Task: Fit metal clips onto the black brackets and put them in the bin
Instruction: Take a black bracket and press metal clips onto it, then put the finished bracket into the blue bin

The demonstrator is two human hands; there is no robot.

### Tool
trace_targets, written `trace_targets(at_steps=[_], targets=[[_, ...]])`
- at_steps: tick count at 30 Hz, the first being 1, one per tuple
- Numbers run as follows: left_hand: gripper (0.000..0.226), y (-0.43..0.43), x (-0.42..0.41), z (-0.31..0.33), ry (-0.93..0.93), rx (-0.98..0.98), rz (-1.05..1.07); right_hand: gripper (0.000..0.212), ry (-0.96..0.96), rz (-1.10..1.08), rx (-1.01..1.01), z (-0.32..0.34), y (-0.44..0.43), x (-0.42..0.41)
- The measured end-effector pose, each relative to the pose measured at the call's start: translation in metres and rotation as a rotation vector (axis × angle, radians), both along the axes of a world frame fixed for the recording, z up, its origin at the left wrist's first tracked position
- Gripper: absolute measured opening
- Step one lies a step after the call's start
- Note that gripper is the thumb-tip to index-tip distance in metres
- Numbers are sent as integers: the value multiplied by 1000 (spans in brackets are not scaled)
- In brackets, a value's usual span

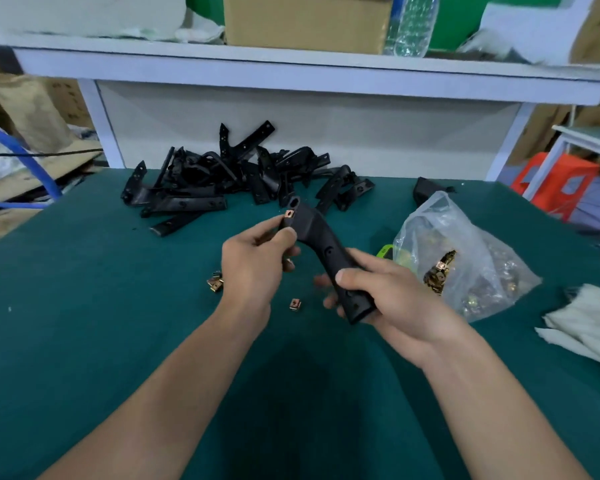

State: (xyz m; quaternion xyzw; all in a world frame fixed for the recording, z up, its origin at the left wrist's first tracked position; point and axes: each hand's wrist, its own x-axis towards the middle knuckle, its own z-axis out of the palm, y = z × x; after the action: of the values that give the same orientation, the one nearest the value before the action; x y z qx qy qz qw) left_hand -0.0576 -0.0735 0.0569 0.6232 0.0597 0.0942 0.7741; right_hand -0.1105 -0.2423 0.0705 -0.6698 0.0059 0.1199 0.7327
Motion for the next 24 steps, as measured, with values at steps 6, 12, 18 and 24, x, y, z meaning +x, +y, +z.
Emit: trace_targets(at_steps=[6,12,18,24], targets=[[22,-74,-7,36,27,-72,-221,28,21,-306,321,21,-47,-43],[43,-198,-53,70,82,8,-816,32,25,-715,498,32,-143,-132],[15,-301,-125,76,-238,694,-663,25,-42,-1085,678,15,-215,-242],[18,-390,-179,56,-15,692,-1057,25,-16,-1250,707,-2,-238,-300]])
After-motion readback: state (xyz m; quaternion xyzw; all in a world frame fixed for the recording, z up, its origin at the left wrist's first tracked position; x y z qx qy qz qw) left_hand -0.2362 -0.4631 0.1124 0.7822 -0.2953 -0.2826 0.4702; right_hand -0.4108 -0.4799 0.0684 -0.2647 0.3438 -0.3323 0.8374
